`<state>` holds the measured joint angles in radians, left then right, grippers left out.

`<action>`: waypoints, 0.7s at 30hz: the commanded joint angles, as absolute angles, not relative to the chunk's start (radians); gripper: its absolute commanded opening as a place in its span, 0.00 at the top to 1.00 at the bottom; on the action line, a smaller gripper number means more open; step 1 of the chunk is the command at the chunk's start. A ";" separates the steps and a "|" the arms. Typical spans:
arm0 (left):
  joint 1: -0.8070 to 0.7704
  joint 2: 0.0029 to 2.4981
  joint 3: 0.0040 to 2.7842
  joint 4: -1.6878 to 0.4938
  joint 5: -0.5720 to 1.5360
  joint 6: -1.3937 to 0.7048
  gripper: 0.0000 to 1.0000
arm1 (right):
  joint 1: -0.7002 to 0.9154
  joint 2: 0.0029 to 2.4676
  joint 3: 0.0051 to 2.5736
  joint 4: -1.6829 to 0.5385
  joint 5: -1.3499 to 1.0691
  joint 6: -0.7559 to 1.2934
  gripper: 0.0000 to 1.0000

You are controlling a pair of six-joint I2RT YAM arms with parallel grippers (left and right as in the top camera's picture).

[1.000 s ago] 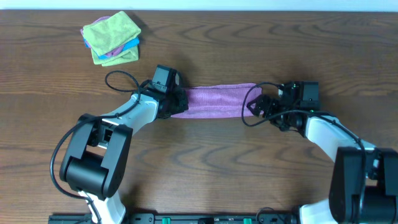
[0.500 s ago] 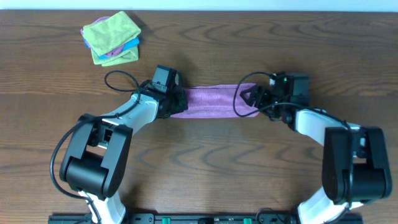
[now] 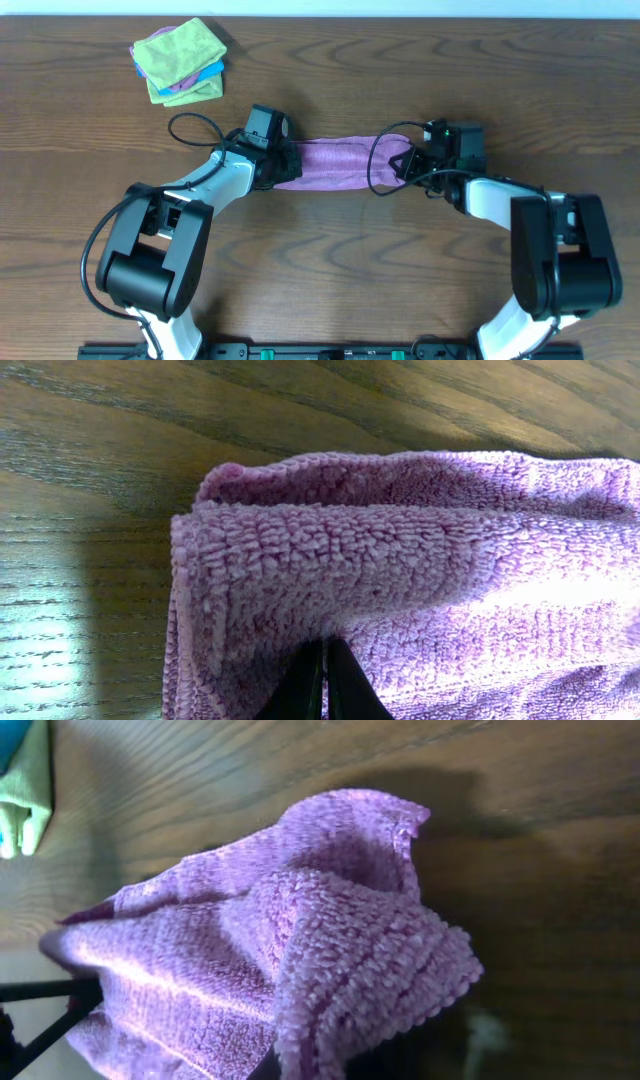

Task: Fold the cloth
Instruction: 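Fold the strip's right end toward the left gripper with the right gripper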

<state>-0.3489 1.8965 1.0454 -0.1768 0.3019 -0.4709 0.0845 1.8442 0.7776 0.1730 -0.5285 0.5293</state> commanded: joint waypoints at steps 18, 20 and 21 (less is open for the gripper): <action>-0.345 1.909 1.060 -0.183 0.259 -0.456 0.94 | 0.366 1.687 0.787 0.307 -0.476 0.572 0.99; -0.345 1.908 1.060 -0.183 0.259 -0.456 0.94 | 0.392 1.687 0.799 0.307 -0.452 0.576 0.99; -0.345 1.907 1.061 -0.183 0.259 -0.456 0.94 | 0.403 1.687 0.805 0.307 -0.441 0.577 0.99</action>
